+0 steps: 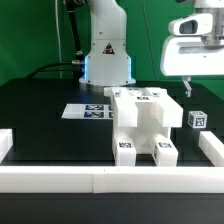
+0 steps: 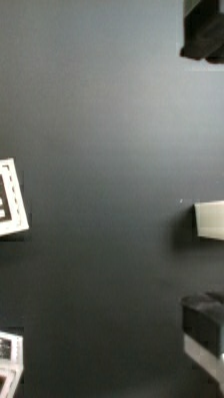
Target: Assemble chair
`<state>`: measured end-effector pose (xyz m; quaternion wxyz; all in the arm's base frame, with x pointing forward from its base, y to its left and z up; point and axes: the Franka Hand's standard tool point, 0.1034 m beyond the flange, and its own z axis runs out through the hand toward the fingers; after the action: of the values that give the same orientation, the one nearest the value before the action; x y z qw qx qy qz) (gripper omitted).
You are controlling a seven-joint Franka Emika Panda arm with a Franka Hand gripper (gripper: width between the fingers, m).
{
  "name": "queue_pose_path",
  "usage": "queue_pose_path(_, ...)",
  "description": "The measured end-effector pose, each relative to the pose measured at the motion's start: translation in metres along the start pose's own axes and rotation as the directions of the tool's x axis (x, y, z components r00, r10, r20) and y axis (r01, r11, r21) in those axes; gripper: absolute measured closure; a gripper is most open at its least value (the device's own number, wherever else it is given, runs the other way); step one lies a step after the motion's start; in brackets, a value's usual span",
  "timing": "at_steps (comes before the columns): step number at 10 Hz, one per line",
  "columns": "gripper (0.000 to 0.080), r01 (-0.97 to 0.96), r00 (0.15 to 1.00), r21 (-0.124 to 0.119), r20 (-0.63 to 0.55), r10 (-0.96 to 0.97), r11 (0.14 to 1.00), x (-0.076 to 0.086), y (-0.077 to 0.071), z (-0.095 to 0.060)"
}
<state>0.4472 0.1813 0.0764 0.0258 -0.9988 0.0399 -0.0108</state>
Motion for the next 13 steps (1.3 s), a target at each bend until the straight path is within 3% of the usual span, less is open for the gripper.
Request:
queue_pose_path(2,0.0151,0.066,0.998,-0.002,-0.007,-0.066,0.998,-0.024,-0.012,0.011)
queue_pose_path(4,0.0151,0.089,0.996,-0.004,-0.028,-0.089,0.996,-0.039,-0.011,0.022)
queue_pose_path(8,0.0151,0.088,0.996,-0.006,-0.028,-0.088,0.996,-0.041,-0.009,0.025)
queue_pose_path(13,0.0151,0.096,0.995,-0.026,-0.019,-0.096,0.995,-0.049,-0.003,0.048)
